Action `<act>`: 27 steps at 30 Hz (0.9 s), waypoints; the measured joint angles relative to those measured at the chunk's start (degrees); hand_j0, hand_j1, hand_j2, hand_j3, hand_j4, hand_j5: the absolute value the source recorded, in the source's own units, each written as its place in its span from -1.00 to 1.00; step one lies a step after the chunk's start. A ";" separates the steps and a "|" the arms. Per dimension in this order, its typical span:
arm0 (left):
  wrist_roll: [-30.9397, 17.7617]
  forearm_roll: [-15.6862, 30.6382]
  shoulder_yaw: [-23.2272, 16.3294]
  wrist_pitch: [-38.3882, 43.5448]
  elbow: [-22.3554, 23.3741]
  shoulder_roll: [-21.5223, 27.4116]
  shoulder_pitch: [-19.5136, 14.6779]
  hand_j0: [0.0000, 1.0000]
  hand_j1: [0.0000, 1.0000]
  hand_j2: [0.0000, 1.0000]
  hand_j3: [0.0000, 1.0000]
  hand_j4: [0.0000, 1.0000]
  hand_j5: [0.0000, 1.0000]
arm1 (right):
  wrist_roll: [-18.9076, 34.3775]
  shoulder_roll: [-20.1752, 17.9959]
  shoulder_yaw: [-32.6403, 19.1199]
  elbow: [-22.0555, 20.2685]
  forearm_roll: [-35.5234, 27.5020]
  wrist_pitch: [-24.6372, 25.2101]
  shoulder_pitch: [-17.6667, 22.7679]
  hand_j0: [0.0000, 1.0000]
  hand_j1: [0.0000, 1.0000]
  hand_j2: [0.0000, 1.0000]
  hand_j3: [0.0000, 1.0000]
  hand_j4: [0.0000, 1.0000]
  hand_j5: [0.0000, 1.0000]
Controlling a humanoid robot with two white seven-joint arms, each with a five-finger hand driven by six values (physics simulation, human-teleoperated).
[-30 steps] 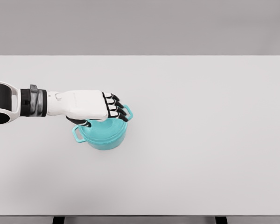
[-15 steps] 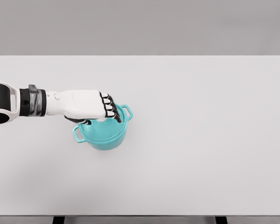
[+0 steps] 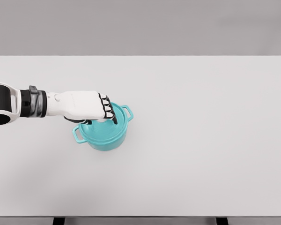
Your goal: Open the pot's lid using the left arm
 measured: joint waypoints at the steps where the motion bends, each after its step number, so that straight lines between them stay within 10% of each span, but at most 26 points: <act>1: 0.00 -0.12 -0.02 0.00 0.06 -0.02 0.00 0.48 0.48 0.48 0.48 0.48 0.48 | 0.00 0.00 0.00 0.00 0.00 0.00 0.00 1.00 1.00 1.00 1.00 1.00 1.00; 27: 0.01 -0.74 -0.60 -0.25 0.43 6.61 -3.96 -0.04 -0.04 -0.04 -0.04 -0.04 -0.04 | 0.00 0.00 0.01 0.00 0.00 0.00 0.00 1.00 1.00 1.00 1.00 1.00 1.00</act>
